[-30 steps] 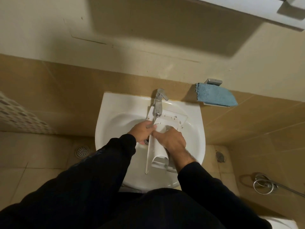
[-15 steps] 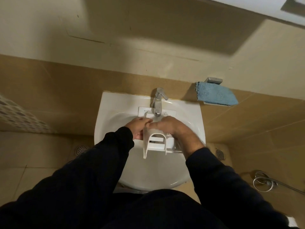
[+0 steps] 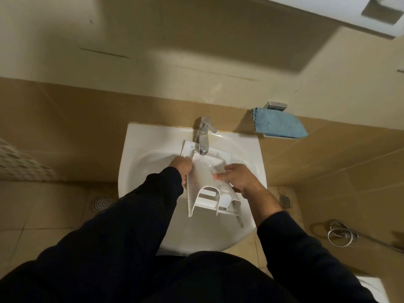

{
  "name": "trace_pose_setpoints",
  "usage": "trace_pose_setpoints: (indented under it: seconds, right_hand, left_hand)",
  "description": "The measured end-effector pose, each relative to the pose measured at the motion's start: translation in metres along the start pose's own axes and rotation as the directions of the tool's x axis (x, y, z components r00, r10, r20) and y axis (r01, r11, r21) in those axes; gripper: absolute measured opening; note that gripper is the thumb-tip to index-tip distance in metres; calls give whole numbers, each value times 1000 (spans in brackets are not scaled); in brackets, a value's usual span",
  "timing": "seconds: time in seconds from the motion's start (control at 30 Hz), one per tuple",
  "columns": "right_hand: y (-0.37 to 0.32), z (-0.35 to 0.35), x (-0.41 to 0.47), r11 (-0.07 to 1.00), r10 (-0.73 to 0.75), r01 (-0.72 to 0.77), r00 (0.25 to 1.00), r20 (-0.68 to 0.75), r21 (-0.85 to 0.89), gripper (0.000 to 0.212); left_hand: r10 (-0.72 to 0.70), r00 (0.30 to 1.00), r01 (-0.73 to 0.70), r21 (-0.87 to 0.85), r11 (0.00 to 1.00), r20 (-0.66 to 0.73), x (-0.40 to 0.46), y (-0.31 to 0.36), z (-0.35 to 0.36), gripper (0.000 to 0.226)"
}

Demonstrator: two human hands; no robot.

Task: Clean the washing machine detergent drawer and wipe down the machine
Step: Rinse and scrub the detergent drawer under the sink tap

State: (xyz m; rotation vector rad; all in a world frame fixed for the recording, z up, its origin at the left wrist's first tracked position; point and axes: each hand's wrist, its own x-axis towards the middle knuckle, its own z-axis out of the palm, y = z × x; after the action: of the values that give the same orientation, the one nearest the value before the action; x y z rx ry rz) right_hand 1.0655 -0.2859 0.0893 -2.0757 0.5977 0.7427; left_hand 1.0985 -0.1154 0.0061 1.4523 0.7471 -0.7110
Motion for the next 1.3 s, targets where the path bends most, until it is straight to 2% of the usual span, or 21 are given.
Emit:
trace_pose_setpoints:
  seconds: [0.13,0.2,0.3,0.33,0.43,0.53,0.57,0.67,0.73,0.77,0.87,0.93,1.03,1.13,1.17,1.27,1.3]
  right_hand:
    - [9,-2,1,993,44,-45,999,10,113,60]
    - [6,0,2,993,23,-21,1000,-12,112,48]
    - [-1,5,2,998,-12,16,998,-63,66,20]
    - [-2,7,2,999,-32,35,996,-78,37,17]
    - [-6,20,3,986,-128,125,992,-18,-113,41]
    - [-9,35,2,933,-203,219,975,86,-284,44]
    - [-8,36,4,923,-218,226,974,60,-311,40]
    - [-2,32,18,919,-228,146,955,-192,-366,30]
    - [-2,30,29,914,-165,77,968,-191,-398,47]
    - [-4,32,35,925,-112,53,984,-138,-376,57]
    - [-16,44,46,986,4,-6,1000,-16,-165,79]
    - [-20,48,53,994,-24,21,999,-26,-110,75]
    - [-15,50,60,974,-123,103,988,-88,-202,72]
    - [-11,51,62,974,-160,132,975,-154,-182,72]
    - [-11,50,61,976,-164,135,971,-173,-170,72]
    - [-11,44,66,983,-137,110,973,-186,-150,71]
    - [-9,40,70,985,-123,99,977,-173,-143,69]
  left_hand:
    - [85,995,-78,138,987,-48,14,2,6,43]
    - [98,995,-95,110,989,-29,21,2,7,47]
    - [106,994,-107,50,993,18,19,1,7,59]
    - [113,993,-115,49,992,39,17,1,7,63]
    - [142,989,-145,74,987,47,12,1,3,67]
    - [161,987,-162,127,979,17,13,-1,-4,60]
    - [177,984,-178,147,973,18,13,-1,-5,59]
    - [242,970,-238,173,956,-2,13,-8,-4,45]
    - [273,961,-261,198,945,-34,13,-13,0,38]
    - [287,957,-272,199,941,-47,11,-13,2,38]
    - [284,956,-275,121,954,-68,11,-14,-1,40]
    - [256,964,-254,41,966,-72,10,-15,-8,41]
    - [225,972,-226,-2,974,-67,7,-20,-16,43]
    - [207,977,-207,10,978,-54,1,-18,-19,38]
    - [204,978,-202,39,979,-47,-2,-16,-19,42]
    - [146,989,-146,129,981,6,0,-6,-18,77]
    - [127,991,-130,164,978,28,7,-5,-18,82]
